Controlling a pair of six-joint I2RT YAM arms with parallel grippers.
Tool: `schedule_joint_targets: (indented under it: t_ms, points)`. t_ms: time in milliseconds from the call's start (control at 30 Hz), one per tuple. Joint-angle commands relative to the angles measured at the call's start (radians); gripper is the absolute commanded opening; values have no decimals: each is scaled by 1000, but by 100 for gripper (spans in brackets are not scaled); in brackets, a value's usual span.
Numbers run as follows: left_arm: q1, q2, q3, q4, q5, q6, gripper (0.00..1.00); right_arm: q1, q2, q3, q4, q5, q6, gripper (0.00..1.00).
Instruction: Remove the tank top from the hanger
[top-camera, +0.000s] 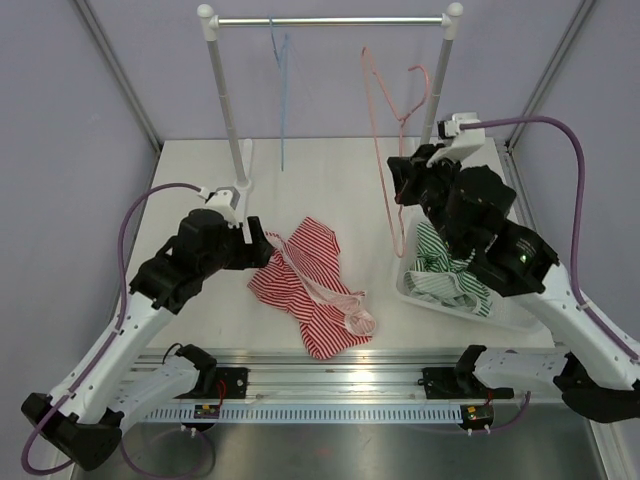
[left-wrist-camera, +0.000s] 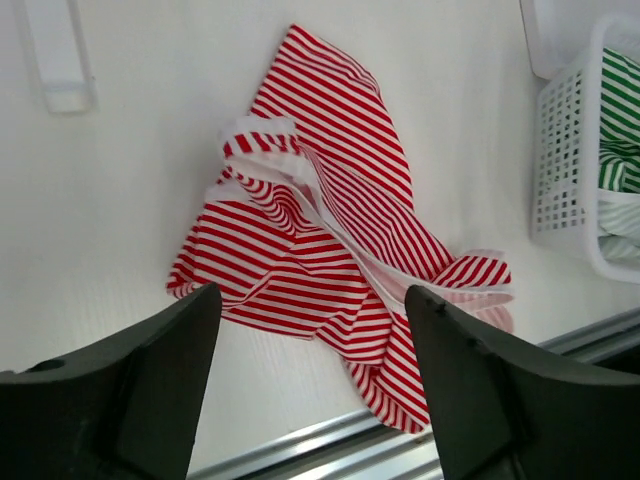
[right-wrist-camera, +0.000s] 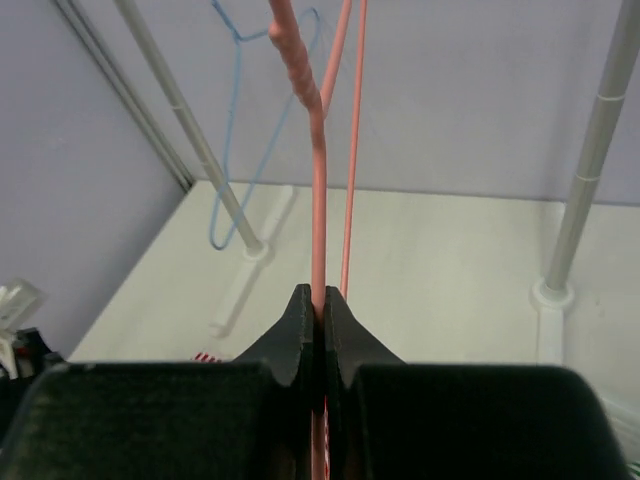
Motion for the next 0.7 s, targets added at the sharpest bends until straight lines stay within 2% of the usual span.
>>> schedule_joint_targets:
  t_ms: [0,33,67,200,367,500,600,667]
  points:
    - [-2,-17,99,-44,-59,33,85,-70,130,192,-242,35,24,0]
    - [-2,-29,108,-59,-71,48,90,-118,158,233,-286,-17,33,0]
    - [-2,-38,125,-90,-97,54,99,-191,215,271,-301,-110,47,0]
    - [-2,-91,141,-145,-117,91,99,-274,362,485,-340,-175,-1,0]
    - [-2,-190,109,-148,-78,137,99,-409,600,747,-401,-295,-28,0]
    - [-2,-253,70,-127,-64,151,99,-530,772,1039,-489,-375,-25,0]
    - [-2,-264,53,-128,-87,152,99,-572,882,1177,-507,-447,-25,0]
    - [-2,-267,43,-127,-96,152,99,-603,934,1207,-486,-490,-33,0]
